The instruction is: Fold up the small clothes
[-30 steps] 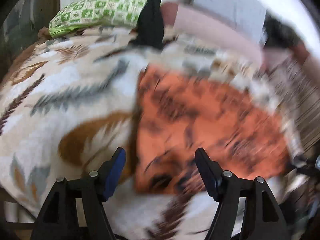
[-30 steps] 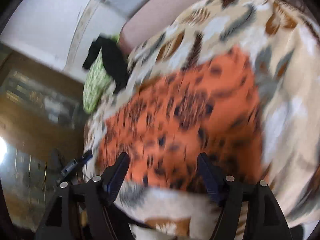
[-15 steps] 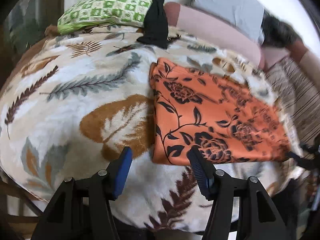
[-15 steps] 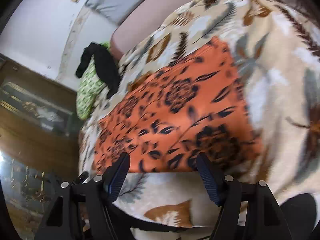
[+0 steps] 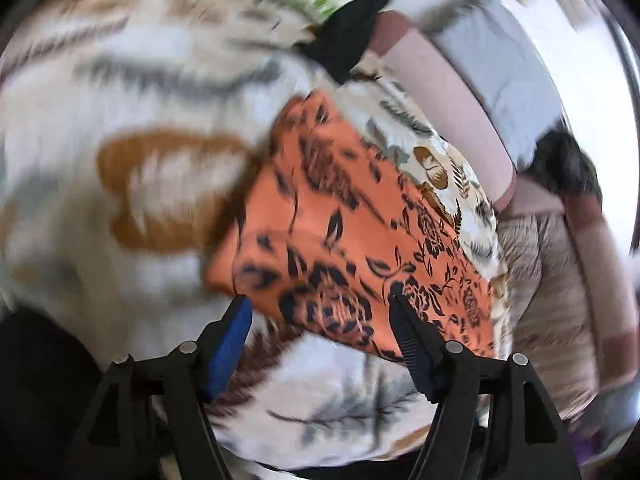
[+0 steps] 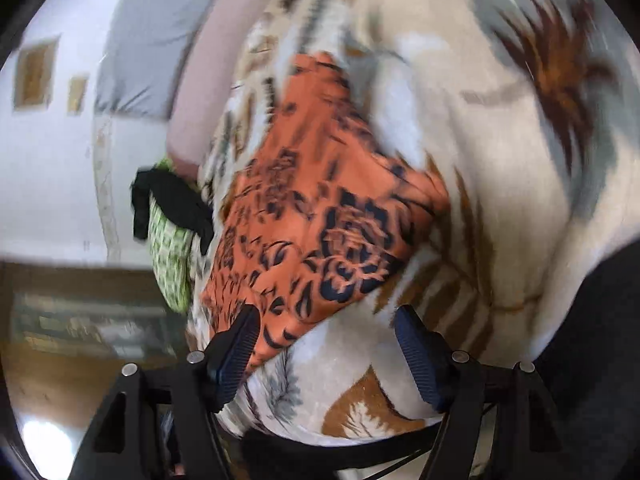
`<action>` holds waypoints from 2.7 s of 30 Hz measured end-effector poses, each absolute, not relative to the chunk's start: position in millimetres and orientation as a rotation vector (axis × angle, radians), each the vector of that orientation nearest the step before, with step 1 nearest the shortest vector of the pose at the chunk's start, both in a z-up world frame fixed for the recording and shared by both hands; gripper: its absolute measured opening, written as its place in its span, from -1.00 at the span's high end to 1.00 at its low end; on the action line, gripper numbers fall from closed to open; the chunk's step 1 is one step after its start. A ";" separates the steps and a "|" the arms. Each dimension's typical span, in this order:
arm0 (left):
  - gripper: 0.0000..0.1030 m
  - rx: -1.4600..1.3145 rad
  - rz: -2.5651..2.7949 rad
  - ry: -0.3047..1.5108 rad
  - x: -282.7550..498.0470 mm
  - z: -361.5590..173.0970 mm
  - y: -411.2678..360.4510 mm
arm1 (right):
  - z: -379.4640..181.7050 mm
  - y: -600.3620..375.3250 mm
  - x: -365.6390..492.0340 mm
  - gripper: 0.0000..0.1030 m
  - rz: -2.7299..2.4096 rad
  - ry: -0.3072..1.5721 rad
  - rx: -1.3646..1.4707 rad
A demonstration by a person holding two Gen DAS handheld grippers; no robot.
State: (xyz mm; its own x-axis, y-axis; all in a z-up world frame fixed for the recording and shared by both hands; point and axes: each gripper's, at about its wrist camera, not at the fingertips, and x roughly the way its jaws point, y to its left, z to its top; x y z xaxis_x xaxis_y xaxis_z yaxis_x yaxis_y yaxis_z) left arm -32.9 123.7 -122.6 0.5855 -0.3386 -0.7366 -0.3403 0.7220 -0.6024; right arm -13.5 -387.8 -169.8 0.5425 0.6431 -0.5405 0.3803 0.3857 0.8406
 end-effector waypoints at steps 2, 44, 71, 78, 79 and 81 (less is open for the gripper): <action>-0.39 -0.812 0.069 0.979 -37.7 -132.4 124.1 | -177.2 -392.2 -10.8 -0.41 0.154 1.001 1.276; -0.24 -0.262 0.051 0.927 26.3 -117.6 75.3 | -116.5 -429.6 73.7 -0.44 0.262 0.892 0.971; -0.38 -0.214 0.106 0.971 24.8 -119.4 64.5 | -105.0 -417.9 100.8 -0.58 0.187 0.920 0.809; -0.40 -0.212 0.079 0.965 19.3 -112.7 48.1 | -145.9 -410.9 -5.1 -0.62 0.179 1.008 0.996; -0.40 -0.208 0.074 0.965 19.8 -111.4 44.7 | -153.5 -408.3 -4.8 -0.62 0.182 1.012 1.009; -0.40 -0.189 0.060 0.957 21.6 -106.7 35.7 | -170.6 -408.6 -4.1 -0.62 0.160 1.033 1.065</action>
State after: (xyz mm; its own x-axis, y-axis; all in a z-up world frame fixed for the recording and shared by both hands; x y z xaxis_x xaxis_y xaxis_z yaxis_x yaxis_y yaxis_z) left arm 21.6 35.7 -106.7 0.5757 -0.0329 -0.8170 -0.1341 0.9819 -0.1341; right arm -4.1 -408.6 -170.6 0.5475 0.5621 -0.6199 0.3490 0.5200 0.7797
